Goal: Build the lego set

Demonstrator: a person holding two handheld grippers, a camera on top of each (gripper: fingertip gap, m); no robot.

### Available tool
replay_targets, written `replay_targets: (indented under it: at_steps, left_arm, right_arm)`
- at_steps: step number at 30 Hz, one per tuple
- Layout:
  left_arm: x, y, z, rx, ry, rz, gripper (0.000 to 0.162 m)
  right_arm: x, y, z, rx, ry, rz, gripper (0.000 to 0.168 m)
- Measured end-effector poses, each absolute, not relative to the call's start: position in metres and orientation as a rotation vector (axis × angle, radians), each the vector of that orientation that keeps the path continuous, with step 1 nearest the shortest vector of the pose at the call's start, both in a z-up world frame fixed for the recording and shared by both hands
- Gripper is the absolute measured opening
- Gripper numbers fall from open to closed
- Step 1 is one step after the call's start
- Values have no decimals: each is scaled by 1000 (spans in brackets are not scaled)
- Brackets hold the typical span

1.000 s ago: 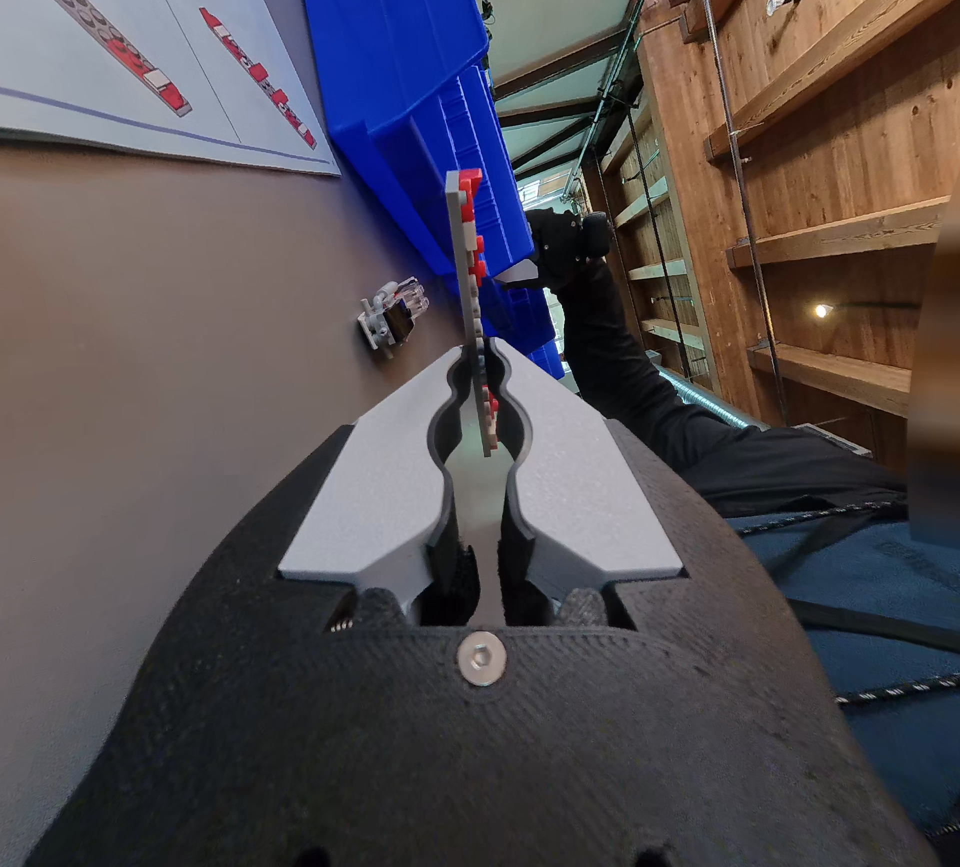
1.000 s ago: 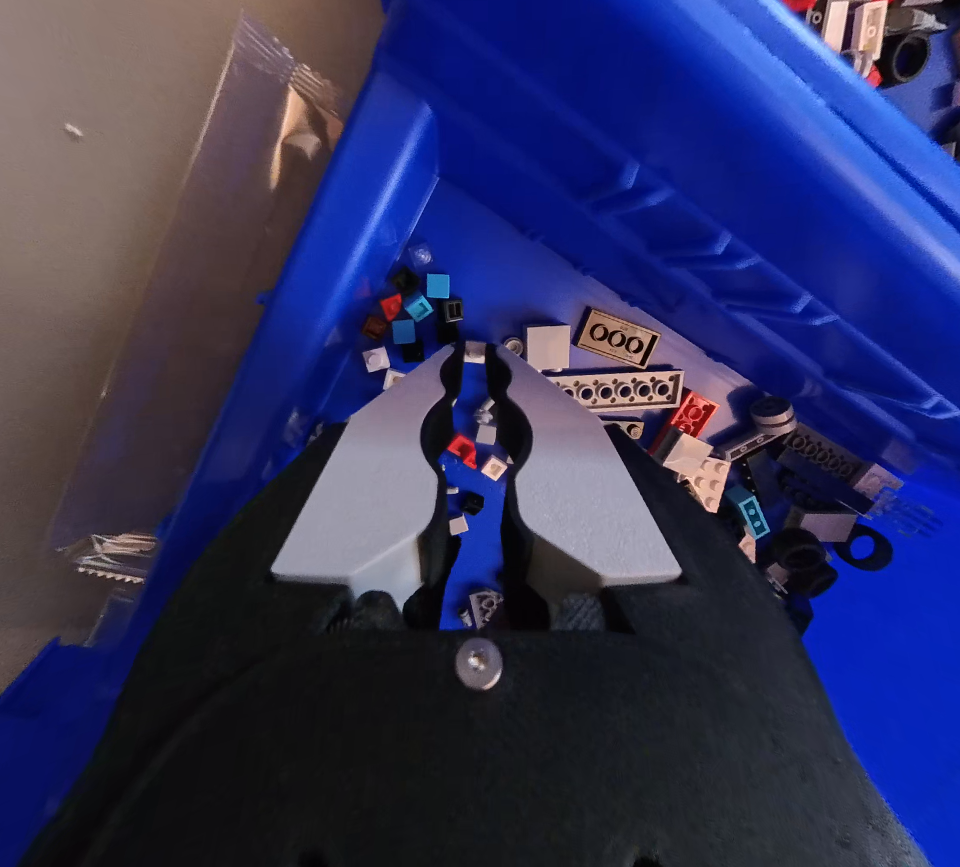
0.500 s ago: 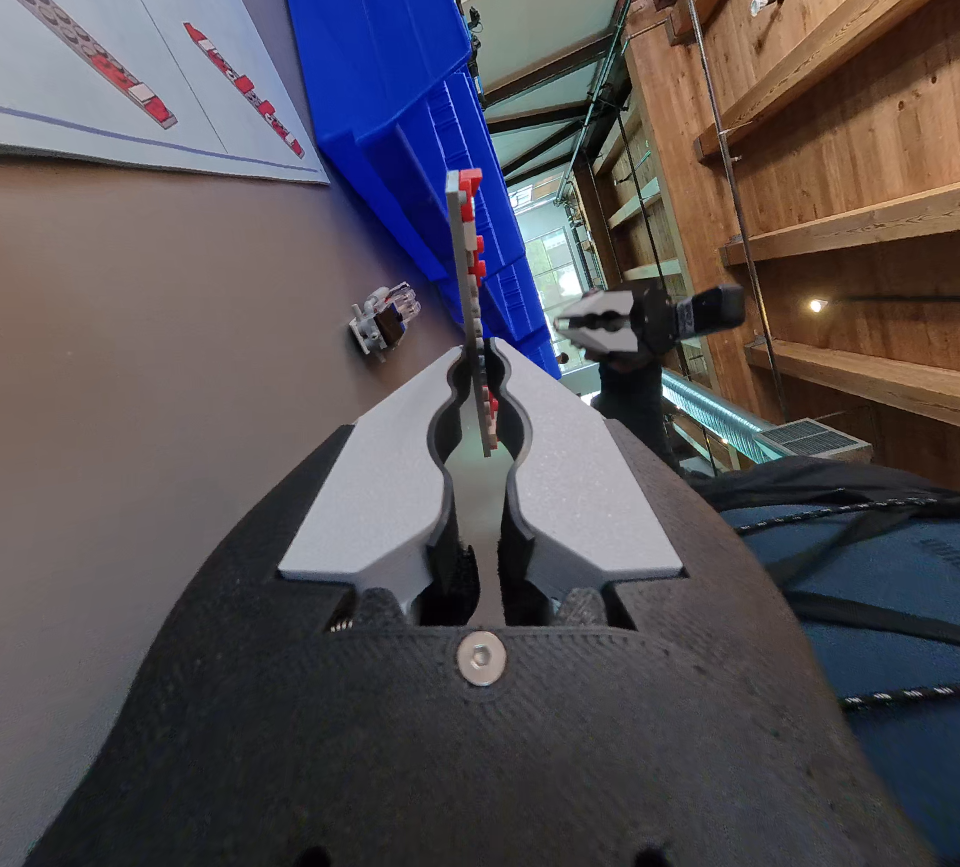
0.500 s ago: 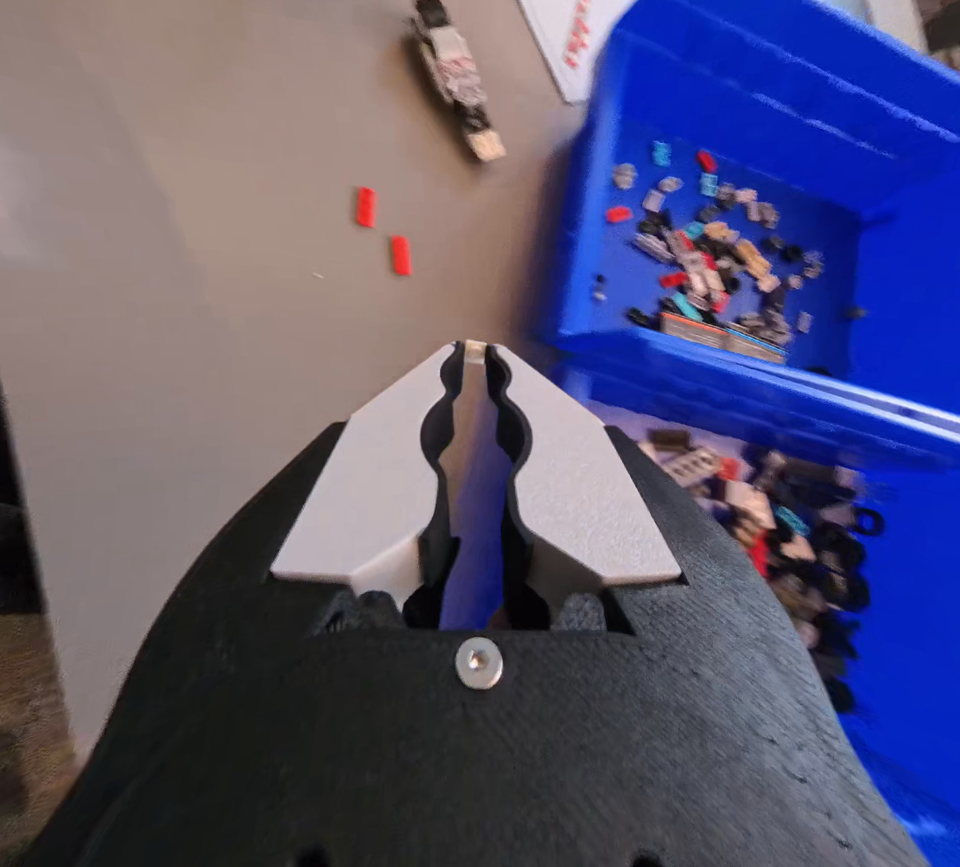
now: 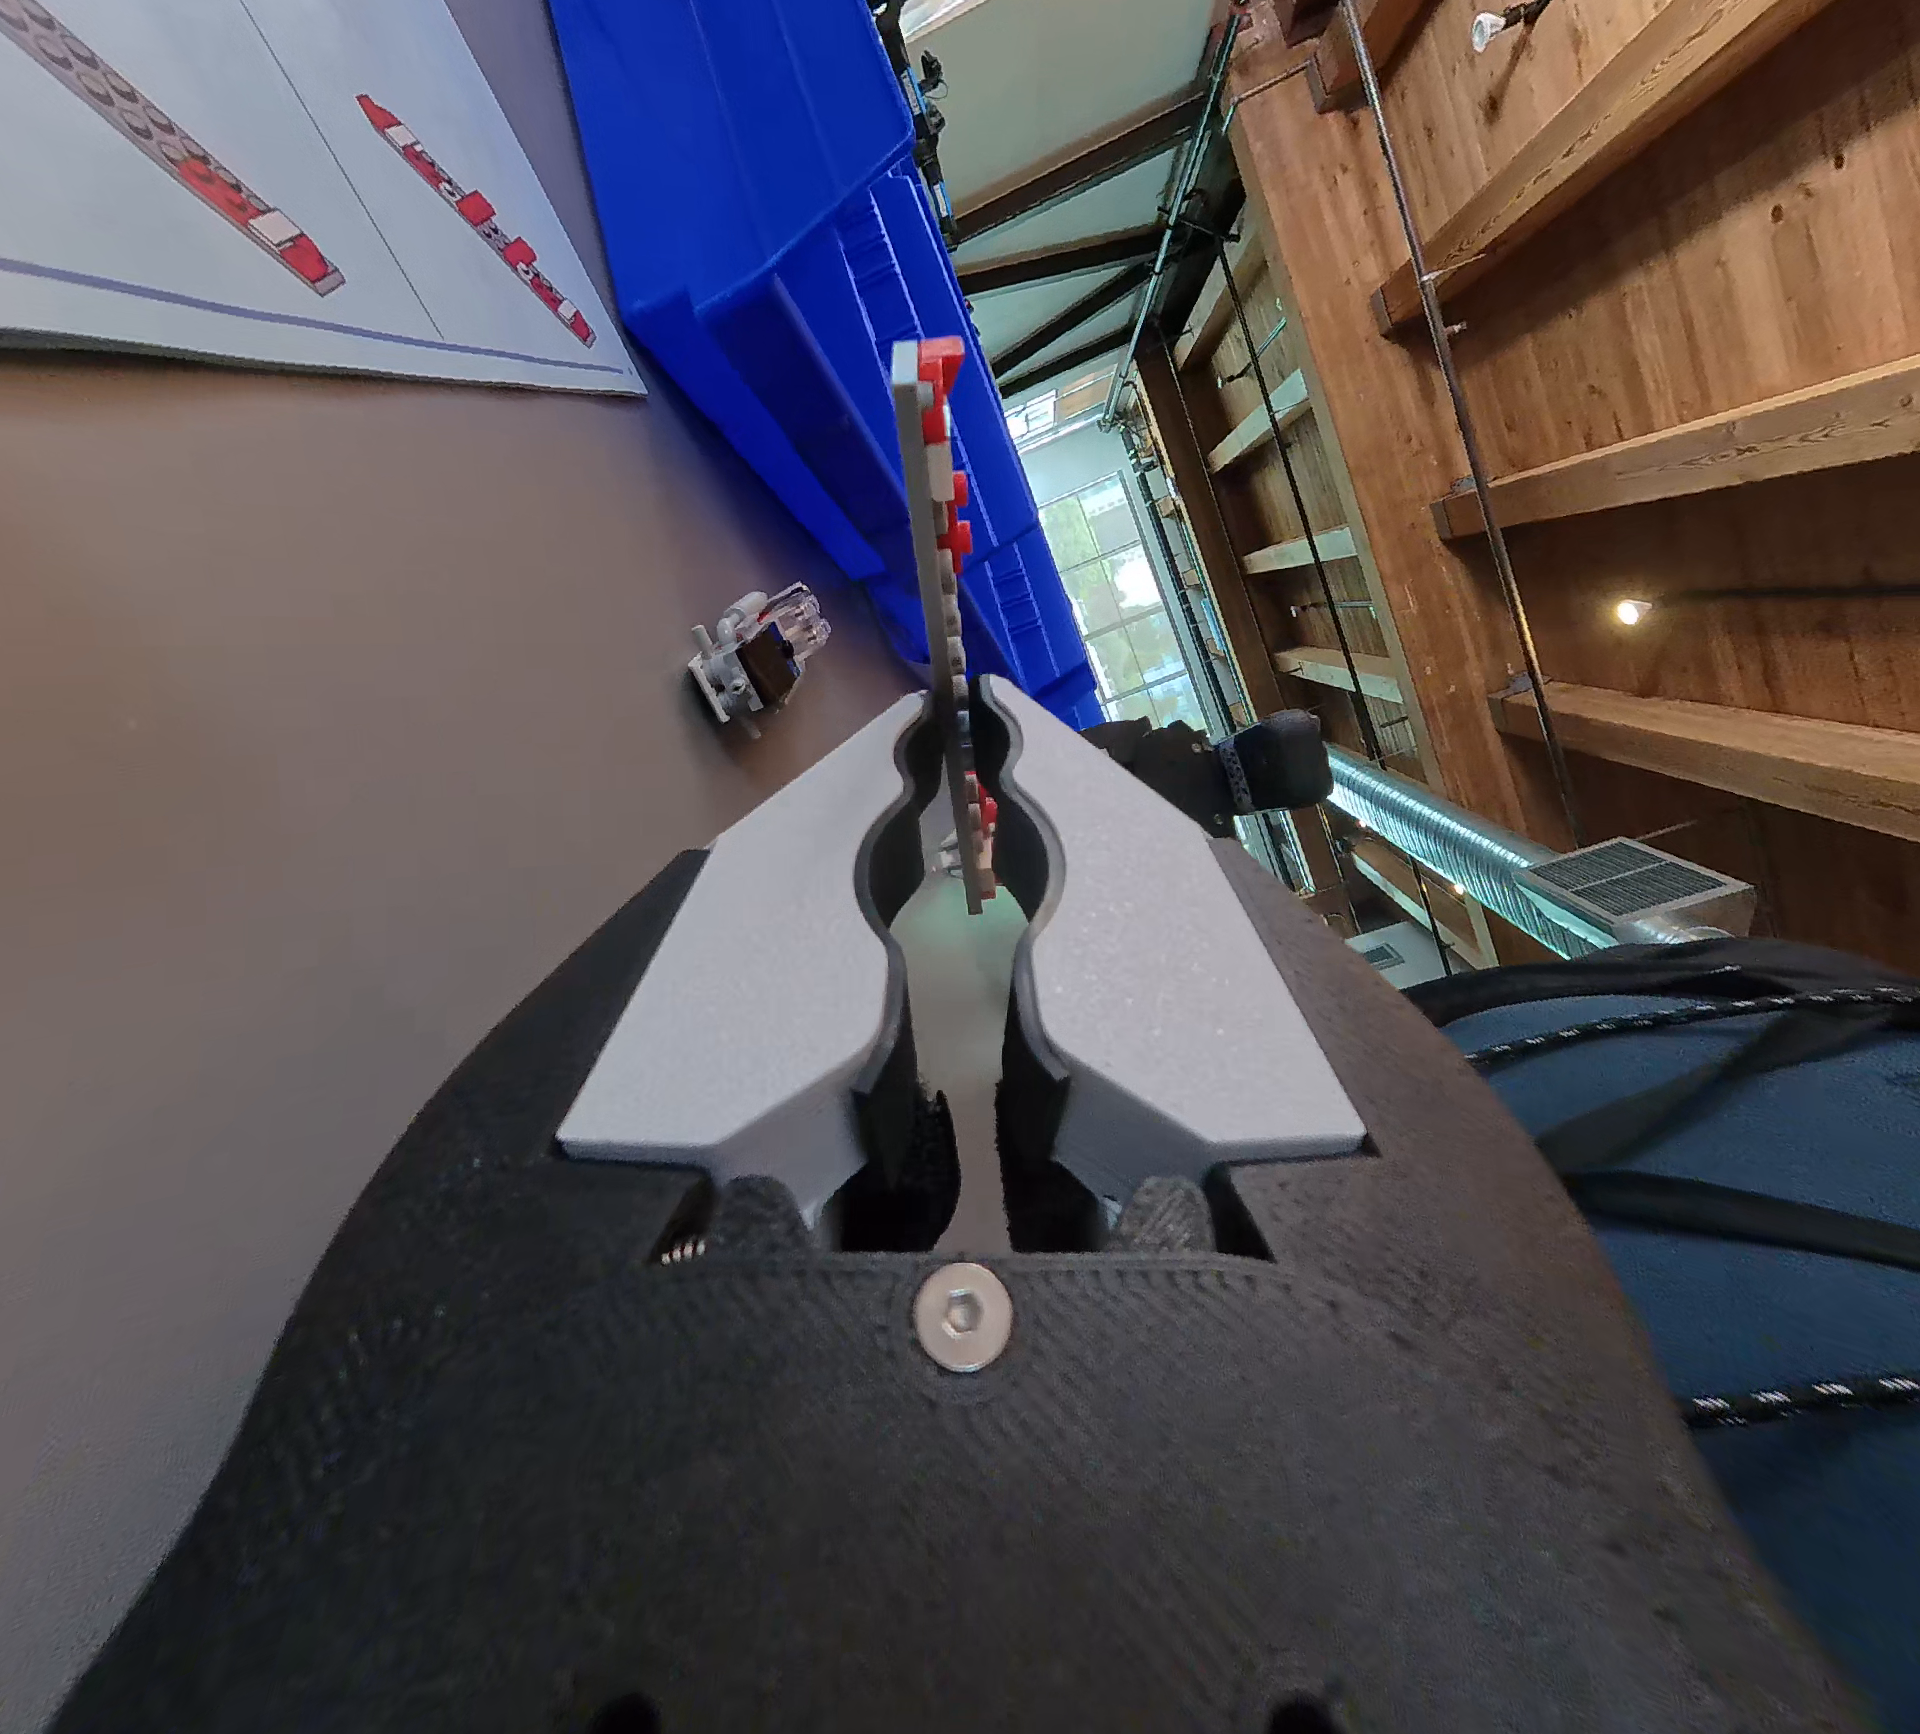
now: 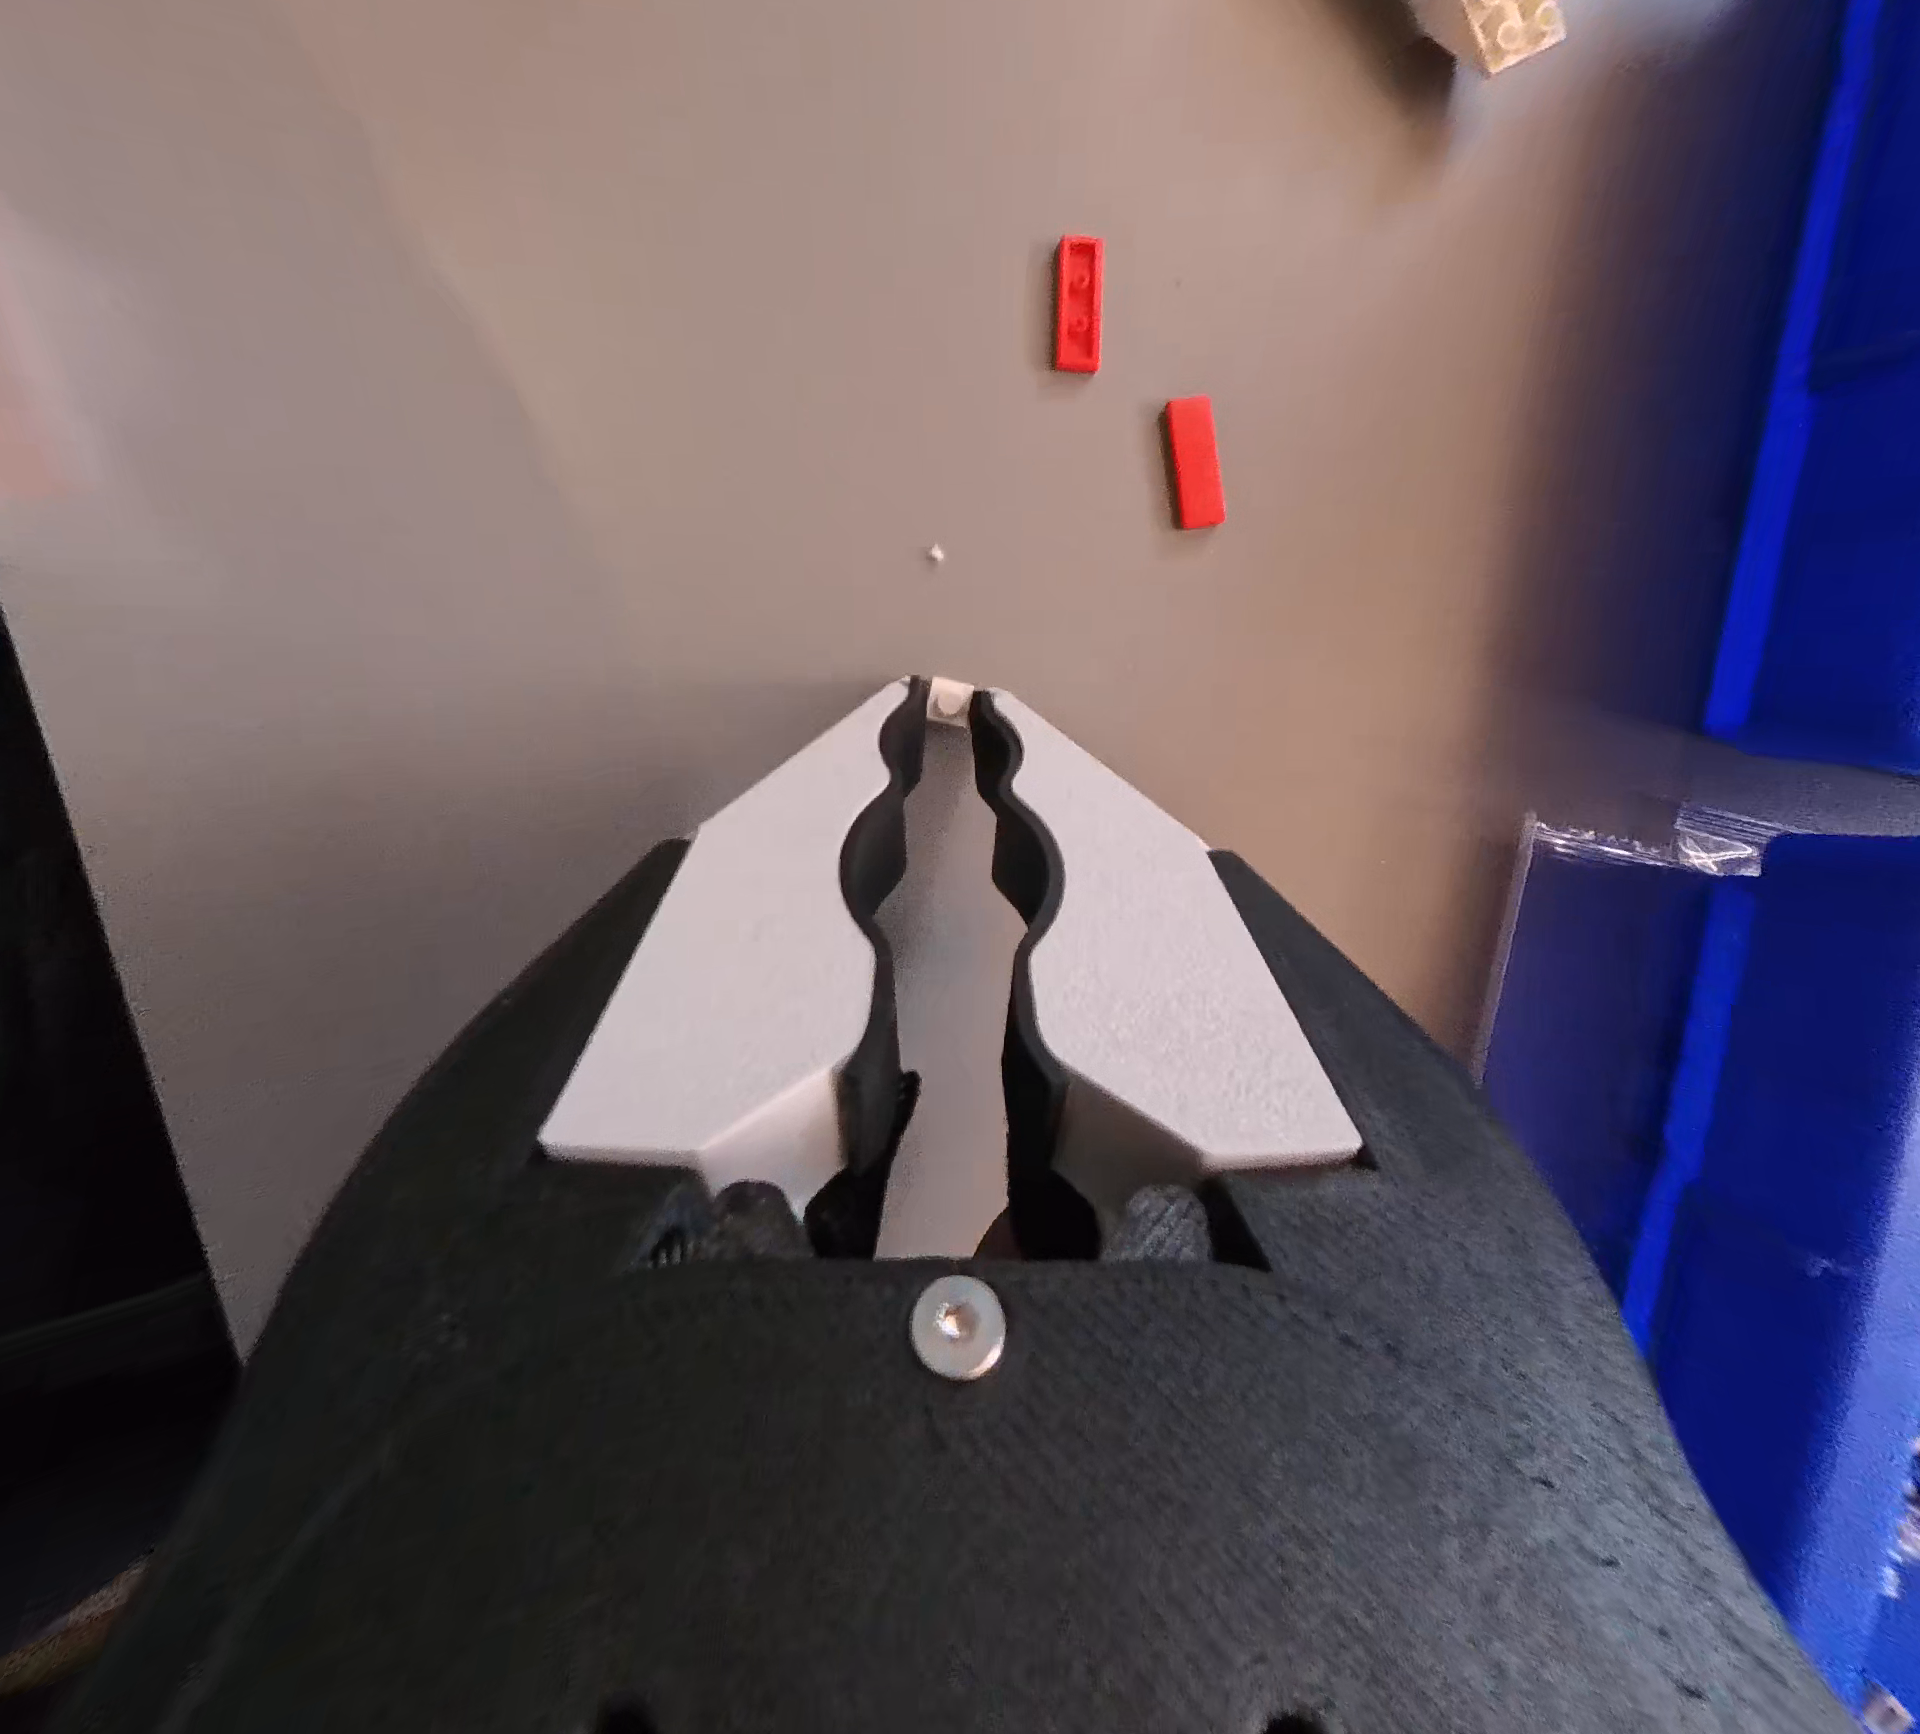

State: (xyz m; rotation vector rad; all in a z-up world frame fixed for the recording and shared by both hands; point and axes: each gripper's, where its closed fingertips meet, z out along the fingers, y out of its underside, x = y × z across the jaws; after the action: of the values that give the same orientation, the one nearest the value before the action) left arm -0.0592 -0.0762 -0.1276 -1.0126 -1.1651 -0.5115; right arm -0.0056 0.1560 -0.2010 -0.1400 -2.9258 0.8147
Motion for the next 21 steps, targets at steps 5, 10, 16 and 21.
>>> replay_targets:
  at_steps: [5,10,16,21]
  left_arm:
    - [-60,-78,-126,-1003,-1160,-497,4]
    - [-60,-79,-126,-1004,-1163,-480,4]
    - [-59,-79,-126,-1008,-1165,-475,4]
    - [-60,-79,-127,-1013,-1170,-474,4]
  right_arm:
    - [-6,156,-201,-171,-2917,841,10]
    - [-6,158,-201,-193,-2908,853,10]
    - [-8,157,-194,-244,-2878,923,13]
    - [-13,158,-180,-291,-2834,990,15]
